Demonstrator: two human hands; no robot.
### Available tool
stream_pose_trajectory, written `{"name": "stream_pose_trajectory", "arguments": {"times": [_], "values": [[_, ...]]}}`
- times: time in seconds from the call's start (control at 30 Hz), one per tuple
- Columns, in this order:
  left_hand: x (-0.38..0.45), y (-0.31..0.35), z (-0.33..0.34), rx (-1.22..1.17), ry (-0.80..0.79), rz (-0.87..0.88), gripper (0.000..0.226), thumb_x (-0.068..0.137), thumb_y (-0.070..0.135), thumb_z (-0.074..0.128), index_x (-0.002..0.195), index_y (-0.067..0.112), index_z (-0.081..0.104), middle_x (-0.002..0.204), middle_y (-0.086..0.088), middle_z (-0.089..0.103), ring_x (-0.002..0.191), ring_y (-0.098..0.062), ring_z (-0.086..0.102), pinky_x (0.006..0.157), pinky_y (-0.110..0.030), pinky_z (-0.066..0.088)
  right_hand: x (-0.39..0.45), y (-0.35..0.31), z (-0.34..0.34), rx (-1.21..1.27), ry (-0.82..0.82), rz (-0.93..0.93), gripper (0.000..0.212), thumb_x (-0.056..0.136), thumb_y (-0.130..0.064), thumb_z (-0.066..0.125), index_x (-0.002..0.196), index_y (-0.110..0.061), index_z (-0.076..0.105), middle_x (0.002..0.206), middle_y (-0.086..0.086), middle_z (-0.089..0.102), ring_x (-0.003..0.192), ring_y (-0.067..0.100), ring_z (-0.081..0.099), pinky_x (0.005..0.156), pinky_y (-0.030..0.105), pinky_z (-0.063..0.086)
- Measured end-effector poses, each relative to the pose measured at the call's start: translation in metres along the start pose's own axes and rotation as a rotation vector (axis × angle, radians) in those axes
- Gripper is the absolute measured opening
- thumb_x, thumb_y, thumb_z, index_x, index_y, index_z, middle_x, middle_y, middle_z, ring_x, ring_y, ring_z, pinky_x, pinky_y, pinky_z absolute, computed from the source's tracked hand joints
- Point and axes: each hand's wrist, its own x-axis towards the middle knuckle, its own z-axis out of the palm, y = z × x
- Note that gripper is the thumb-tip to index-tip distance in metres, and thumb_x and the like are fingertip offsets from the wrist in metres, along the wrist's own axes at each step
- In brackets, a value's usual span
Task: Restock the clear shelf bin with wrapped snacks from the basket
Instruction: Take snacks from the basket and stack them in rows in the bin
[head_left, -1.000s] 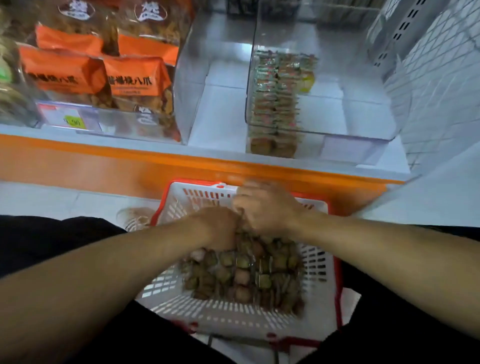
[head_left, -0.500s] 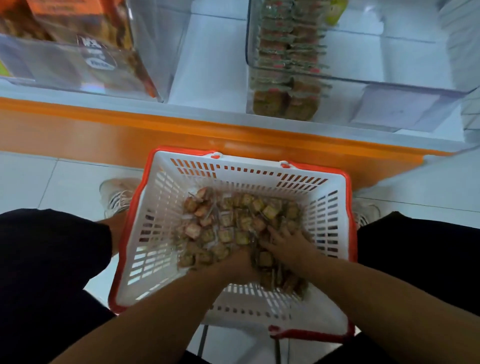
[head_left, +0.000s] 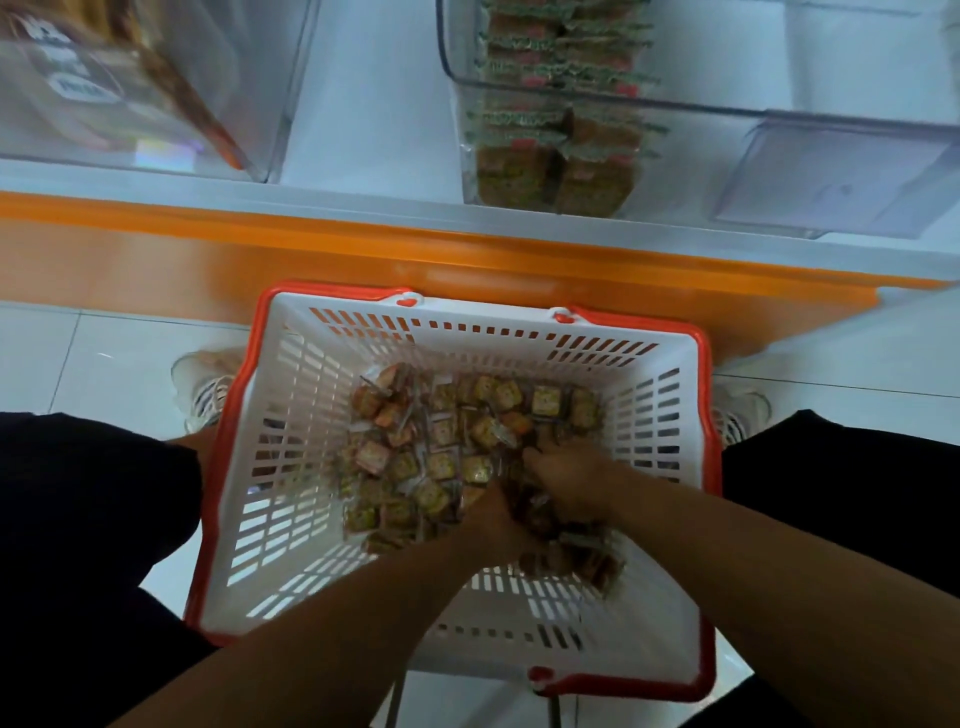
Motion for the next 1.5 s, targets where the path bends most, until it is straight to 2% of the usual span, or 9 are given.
{"name": "stream_pose_trajectory", "arguments": {"times": [0.2,0.33,0.5,0.63,0.77,1.0,1.13,1.3,1.5], "values": [[0.003,0.004,-0.009,-0.1,0.005,-0.103,0.083,0.081,0.003,0.082,0.15,0.011,0.038,0.141,-0.005,0.056,0.13,-0.026,0.055,0.092,-0.01,0.049,-0.001,0.0,0.005,0.277,0.024,0.004,0.085,0.087,-0.021,0.073,0.155,-0.012,0.023,0.14,0.017,0.051,0.12,0.036,0.055,0.097,0.04,0.049],[0.0,0.008,-0.021,-0.098,0.066,-0.233,0.058,0.078,0.002,0.079,0.13,0.01,0.056,0.122,-0.016,0.068,0.103,-0.028,0.071,0.074,-0.027,0.058,-0.001,0.003,0.002,0.343,0.033,0.011,0.051,0.084,-0.022,0.076,0.131,-0.014,0.059,0.127,0.007,0.062,0.117,0.028,0.06,0.093,0.03,0.049],[-0.001,0.019,-0.032,-0.319,-0.018,-0.272,0.028,0.095,-0.004,0.057,0.118,0.008,0.068,0.108,-0.014,0.071,0.086,-0.02,0.069,0.078,-0.033,0.06,0.002,-0.006,-0.002,0.553,0.067,0.094,0.029,0.082,-0.004,0.067,0.11,-0.013,0.062,0.114,0.009,0.065,0.094,0.023,0.059,0.068,0.023,0.041],[-0.007,0.039,-0.047,-0.527,-0.073,-0.417,0.045,0.084,-0.016,0.047,0.1,0.015,0.076,0.097,-0.016,0.075,0.084,-0.031,0.072,0.062,-0.033,0.06,-0.002,-0.011,-0.013,0.586,0.138,0.079,0.019,0.086,-0.014,0.069,0.079,-0.029,0.059,0.089,-0.001,0.062,0.086,0.023,0.058,0.055,0.021,0.041],[-0.02,0.057,-0.07,-0.755,-0.143,-0.424,0.044,0.094,-0.011,0.035,0.074,0.003,0.071,0.074,-0.015,0.067,0.064,-0.025,0.073,0.062,-0.037,0.062,-0.017,-0.019,-0.043,0.633,0.143,0.036,0.014,0.086,-0.008,0.067,0.095,-0.018,0.072,0.104,0.001,0.07,0.092,0.021,0.064,0.065,0.024,0.051],[-0.065,0.122,-0.136,-0.928,-0.261,-0.219,0.035,0.072,-0.003,0.048,0.101,-0.004,0.068,0.097,-0.021,0.071,0.096,-0.036,0.071,0.087,-0.048,0.058,-0.078,-0.041,-0.126,0.831,0.142,-0.075,0.024,0.079,-0.001,0.078,0.096,-0.013,0.066,0.08,0.007,0.069,0.065,0.017,0.068,0.053,0.027,0.052],[-0.099,0.175,-0.173,-0.898,-0.256,-0.123,0.046,0.066,0.003,0.059,0.109,0.004,0.075,0.108,-0.017,0.074,0.101,-0.03,0.072,0.098,-0.049,0.054,-0.133,-0.053,-0.178,0.682,0.267,-0.094,0.029,0.081,-0.004,0.077,0.093,-0.013,0.052,0.077,0.012,0.045,0.06,0.022,0.053,0.053,0.032,0.04],[-0.146,0.243,-0.214,-0.825,-0.259,0.011,0.041,0.083,0.002,0.052,0.122,0.0,0.063,0.119,-0.025,0.067,0.108,-0.036,0.069,0.102,-0.053,0.053,-0.233,-0.055,-0.243,0.606,0.506,-0.149,0.03,0.079,-0.02,0.085,0.103,-0.021,0.067,0.066,-0.006,0.066,0.048,-0.001,0.059,0.046,0.017,0.044],[-0.184,0.313,-0.208,-0.642,-0.164,0.225,0.022,0.088,0.006,0.061,0.107,0.008,0.071,0.11,-0.014,0.071,0.099,-0.032,0.07,0.097,-0.051,0.057,-0.271,-0.066,-0.279,1.397,1.082,-0.466,0.024,0.084,-0.003,0.077,0.105,-0.007,0.065,0.05,-0.006,0.059,0.035,0.005,0.047,0.035,0.015,0.035]]}}
